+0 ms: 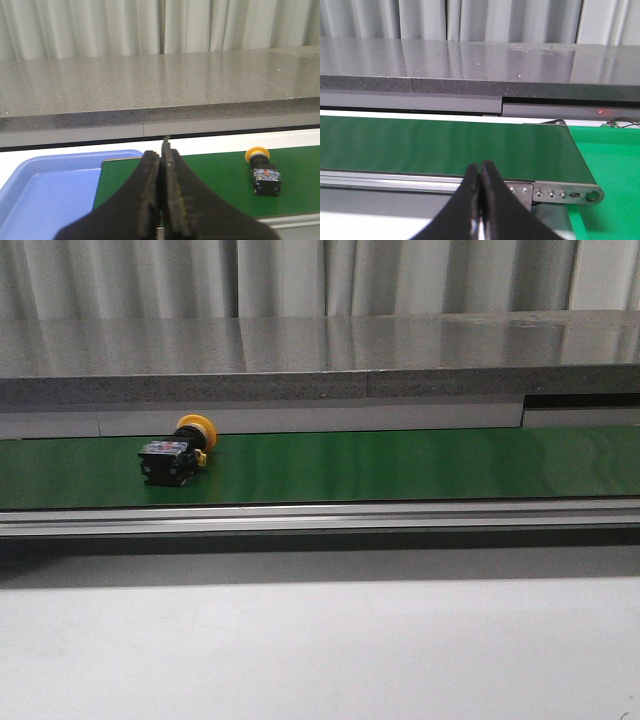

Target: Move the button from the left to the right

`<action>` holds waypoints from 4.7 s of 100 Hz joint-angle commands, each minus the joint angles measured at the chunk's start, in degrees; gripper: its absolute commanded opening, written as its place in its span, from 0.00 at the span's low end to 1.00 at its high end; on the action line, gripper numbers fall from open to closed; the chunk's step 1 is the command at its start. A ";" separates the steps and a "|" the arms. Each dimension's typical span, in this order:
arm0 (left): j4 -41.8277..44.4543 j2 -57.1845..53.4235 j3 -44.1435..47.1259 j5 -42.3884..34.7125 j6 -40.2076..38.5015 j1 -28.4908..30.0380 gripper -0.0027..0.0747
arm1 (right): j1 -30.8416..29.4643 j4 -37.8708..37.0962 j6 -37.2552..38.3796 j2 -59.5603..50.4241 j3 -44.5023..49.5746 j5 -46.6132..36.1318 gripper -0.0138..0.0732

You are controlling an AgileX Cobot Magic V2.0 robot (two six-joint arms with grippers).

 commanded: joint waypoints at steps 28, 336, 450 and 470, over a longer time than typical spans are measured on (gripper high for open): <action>-0.51 0.39 -1.61 -5.02 -0.18 -0.52 0.01 | -0.42 0.49 -0.07 0.02 -4.08 -2.34 0.08; -0.51 0.39 -1.61 -5.02 -0.18 -0.52 0.01 | 10.81 10.95 -0.13 96.57 -73.55 25.28 0.81; -0.51 0.39 -1.61 -5.02 -0.18 -0.52 0.01 | 10.30 5.19 -0.13 95.74 -79.31 38.09 0.47; -0.51 0.39 -1.61 -5.02 -0.18 -0.52 0.01 | 7.08 4.05 -0.13 93.56 -83.25 42.56 0.47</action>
